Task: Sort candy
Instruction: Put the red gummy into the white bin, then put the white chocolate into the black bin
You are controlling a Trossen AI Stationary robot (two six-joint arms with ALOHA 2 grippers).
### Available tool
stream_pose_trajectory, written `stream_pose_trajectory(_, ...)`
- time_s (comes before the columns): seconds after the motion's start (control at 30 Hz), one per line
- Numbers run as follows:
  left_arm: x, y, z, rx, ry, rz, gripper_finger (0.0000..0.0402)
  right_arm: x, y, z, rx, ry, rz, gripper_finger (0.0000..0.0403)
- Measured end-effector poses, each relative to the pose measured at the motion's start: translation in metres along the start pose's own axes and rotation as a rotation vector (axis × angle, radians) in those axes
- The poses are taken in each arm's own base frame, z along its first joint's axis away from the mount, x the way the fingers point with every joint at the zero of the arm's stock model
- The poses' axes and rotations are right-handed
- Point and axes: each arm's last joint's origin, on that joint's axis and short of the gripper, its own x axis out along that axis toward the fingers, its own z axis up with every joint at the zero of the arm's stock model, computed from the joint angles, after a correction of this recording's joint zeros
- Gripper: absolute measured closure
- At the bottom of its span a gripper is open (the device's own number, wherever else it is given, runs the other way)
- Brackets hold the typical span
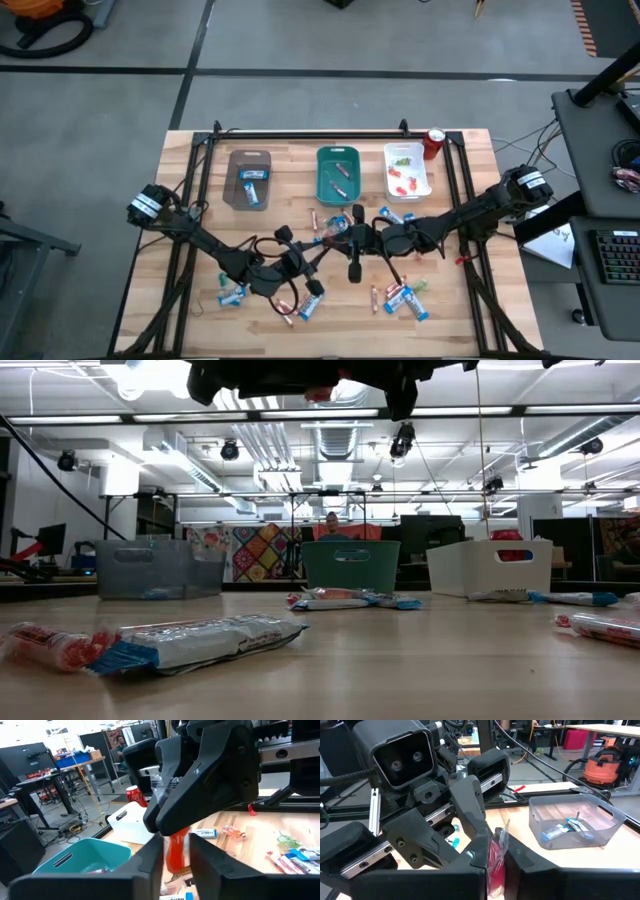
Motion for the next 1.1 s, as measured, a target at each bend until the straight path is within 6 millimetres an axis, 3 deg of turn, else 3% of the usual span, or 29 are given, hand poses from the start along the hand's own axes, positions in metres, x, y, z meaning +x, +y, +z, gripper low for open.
stream_pose_trajectory(0.13,-0.003,0.006,0.005,-0.006,0.016,0.0,0.0278,-0.004,-0.012,0.006,0.011,0.03,-0.058,0.039)
stream_pose_trajectory(0.3,-0.007,0.02,0.011,-0.01,0.081,0.006,0.0239,-0.018,-0.046,0.013,0.001,0.148,-0.289,0.039)
stream_pose_trajectory(0.5,-0.012,0.039,0.01,-0.025,0.187,0.025,0.0224,-0.049,-0.114,0.008,0.025,0.369,-0.749,0.039)
stream_pose_trajectory(0.7,-0.021,0.056,0.007,-0.071,0.285,0.044,0.0223,-0.083,-0.174,-0.015,0.267,0.574,-1.155,0.0388)
stream_pose_trajectory(0.83,-0.025,0.062,0.006,-0.101,0.328,0.049,0.0223,-0.088,-0.19,-0.027,0.34,0.659,-1.214,0.0368)
stream_pose_trajectory(1.1,-0.025,0.062,0.004,-0.107,0.345,0.037,0.0223,-0.082,-0.192,-0.034,0.329,0.699,-1.207,0.0291)
